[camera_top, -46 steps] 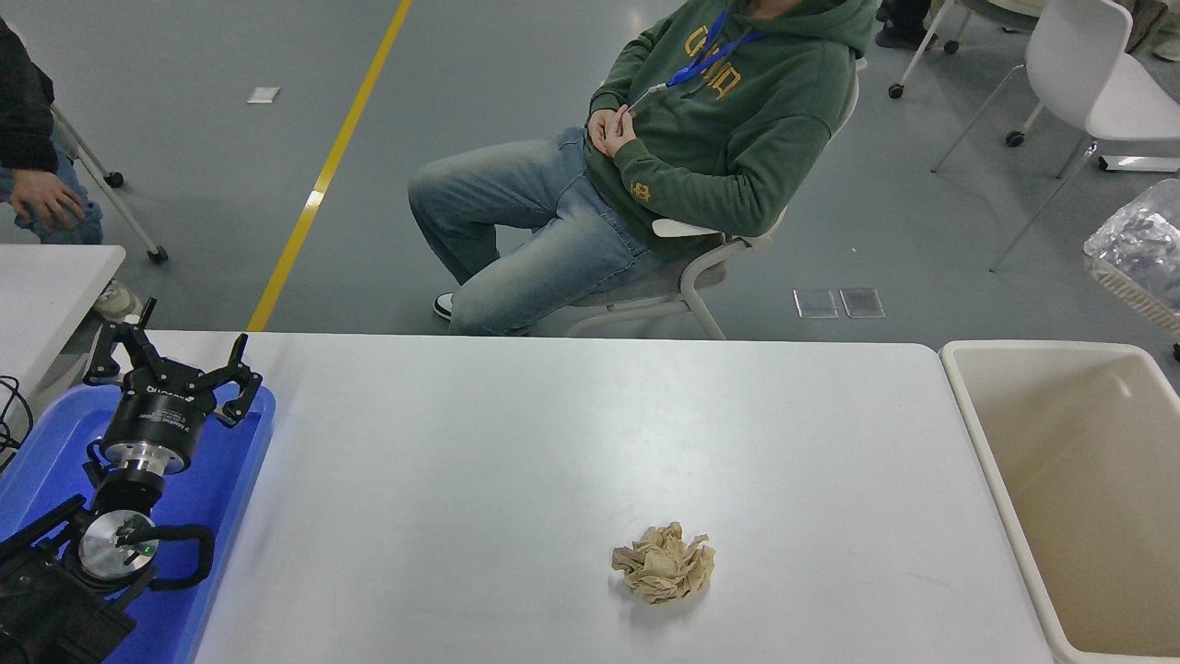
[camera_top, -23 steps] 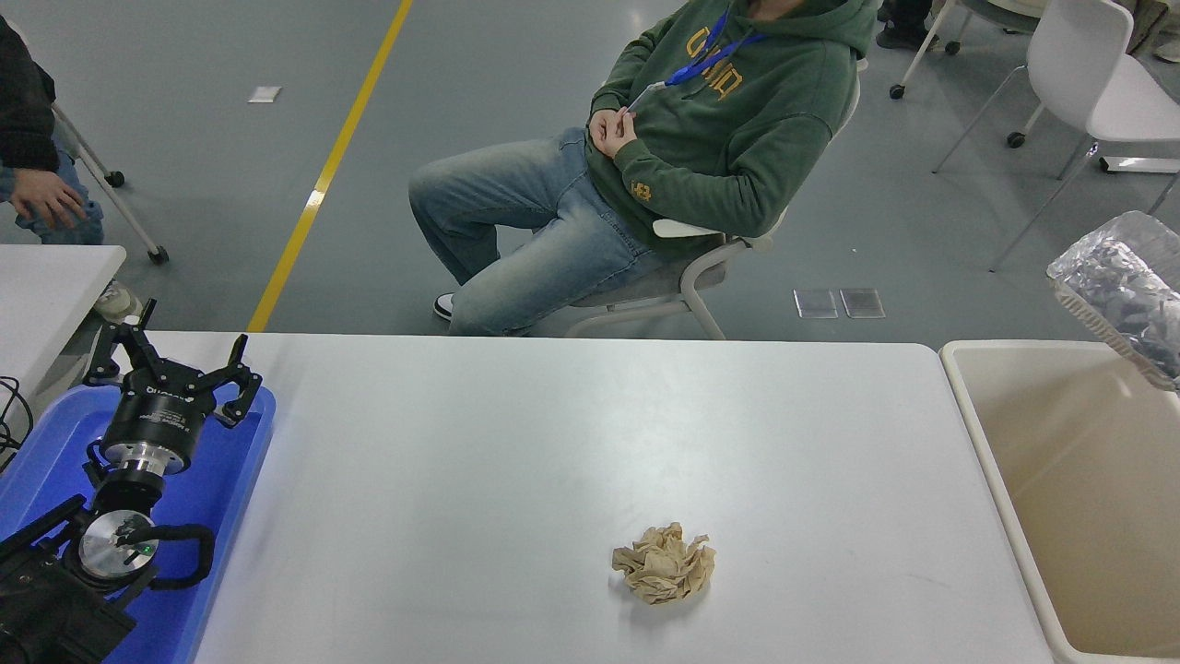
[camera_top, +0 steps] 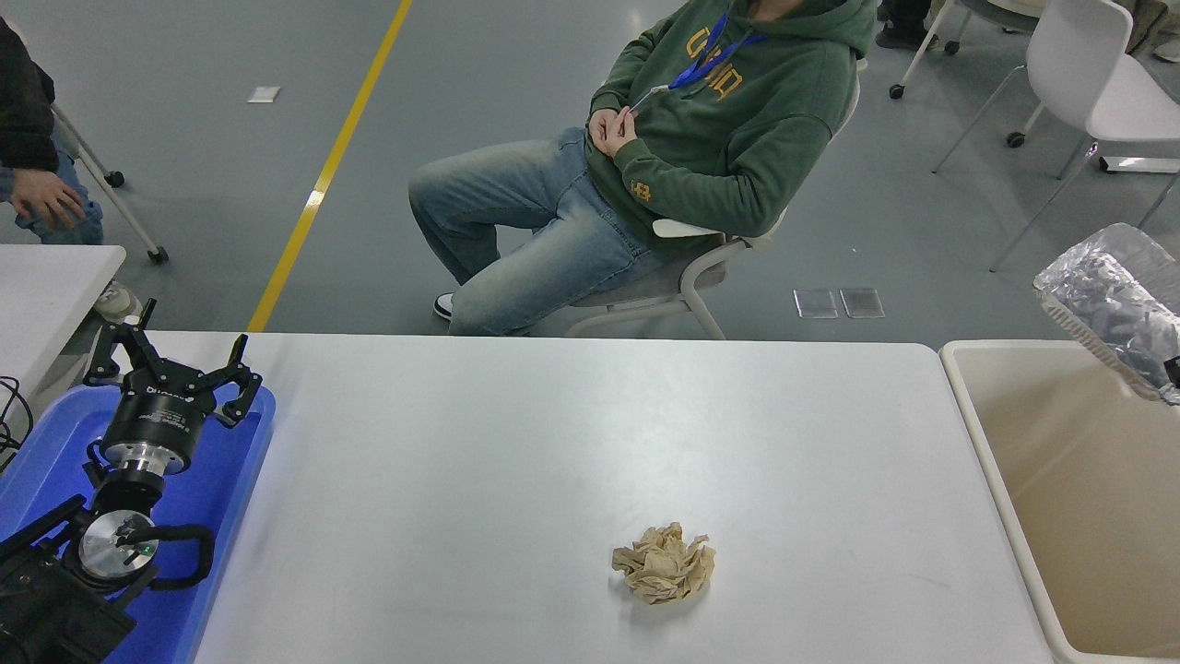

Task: Clean the table surface

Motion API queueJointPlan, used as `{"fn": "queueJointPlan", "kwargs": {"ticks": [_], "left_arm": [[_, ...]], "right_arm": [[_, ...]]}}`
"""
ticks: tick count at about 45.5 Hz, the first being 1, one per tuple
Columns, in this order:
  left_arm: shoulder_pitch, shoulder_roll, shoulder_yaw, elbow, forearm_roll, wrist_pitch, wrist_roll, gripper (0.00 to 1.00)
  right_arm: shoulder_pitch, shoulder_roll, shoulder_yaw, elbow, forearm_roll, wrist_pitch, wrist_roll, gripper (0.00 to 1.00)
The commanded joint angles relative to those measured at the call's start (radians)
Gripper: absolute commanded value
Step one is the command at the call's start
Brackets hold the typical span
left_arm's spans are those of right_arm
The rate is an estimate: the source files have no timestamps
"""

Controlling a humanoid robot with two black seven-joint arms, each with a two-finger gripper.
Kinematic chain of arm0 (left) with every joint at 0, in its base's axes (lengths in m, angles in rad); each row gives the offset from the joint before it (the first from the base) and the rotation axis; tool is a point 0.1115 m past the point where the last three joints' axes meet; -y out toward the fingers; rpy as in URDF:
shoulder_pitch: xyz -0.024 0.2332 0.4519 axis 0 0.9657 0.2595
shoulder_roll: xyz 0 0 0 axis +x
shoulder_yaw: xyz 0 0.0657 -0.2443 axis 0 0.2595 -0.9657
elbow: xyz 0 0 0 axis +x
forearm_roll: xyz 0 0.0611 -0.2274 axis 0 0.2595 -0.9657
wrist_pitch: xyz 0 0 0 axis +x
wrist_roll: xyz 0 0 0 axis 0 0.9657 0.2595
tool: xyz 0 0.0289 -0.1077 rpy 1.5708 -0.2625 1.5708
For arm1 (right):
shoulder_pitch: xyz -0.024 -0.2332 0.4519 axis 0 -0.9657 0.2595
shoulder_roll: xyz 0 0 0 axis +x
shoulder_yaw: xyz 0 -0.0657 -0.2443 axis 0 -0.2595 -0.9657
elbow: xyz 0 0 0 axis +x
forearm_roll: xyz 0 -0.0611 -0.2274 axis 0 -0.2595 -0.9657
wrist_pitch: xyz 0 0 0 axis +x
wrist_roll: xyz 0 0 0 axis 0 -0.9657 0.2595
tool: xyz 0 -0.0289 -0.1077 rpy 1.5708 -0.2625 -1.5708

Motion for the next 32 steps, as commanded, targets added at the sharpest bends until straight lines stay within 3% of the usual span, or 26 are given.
{"fn": "queueJointPlan", "kwargs": {"ticks": [1, 6, 11, 14, 15, 32], "left_arm": [[0.000, 0.000, 0.000, 0.000, 0.000, 0.000, 0.000, 1.00], [0.000, 0.000, 0.000, 0.000, 0.000, 0.000, 0.000, 1.00], [0.000, 0.000, 0.000, 0.000, 0.000, 0.000, 0.000, 1.00], [0.000, 0.000, 0.000, 0.000, 0.000, 0.000, 0.000, 1.00], [0.000, 0.000, 0.000, 0.000, 0.000, 0.000, 0.000, 1.00], [0.000, 0.000, 0.000, 0.000, 0.000, 0.000, 0.000, 1.00]], "right_arm": [[-0.006, 0.001, 0.000, 0.002, 0.001, 0.000, -0.002, 0.08], [-0.006, 0.001, 0.000, 0.002, 0.001, 0.000, -0.002, 0.20], [-0.007, 0.001, 0.000, 0.005, 0.002, 0.008, -0.002, 0.75], [-0.007, 0.000, 0.000, 0.009, 0.002, 0.013, 0.000, 0.97], [-0.007, 0.000, 0.002, 0.011, 0.002, 0.013, 0.000, 1.00], [0.017, -0.002, 0.015, 0.015, 0.001, 0.013, 0.000, 1.00]]}}
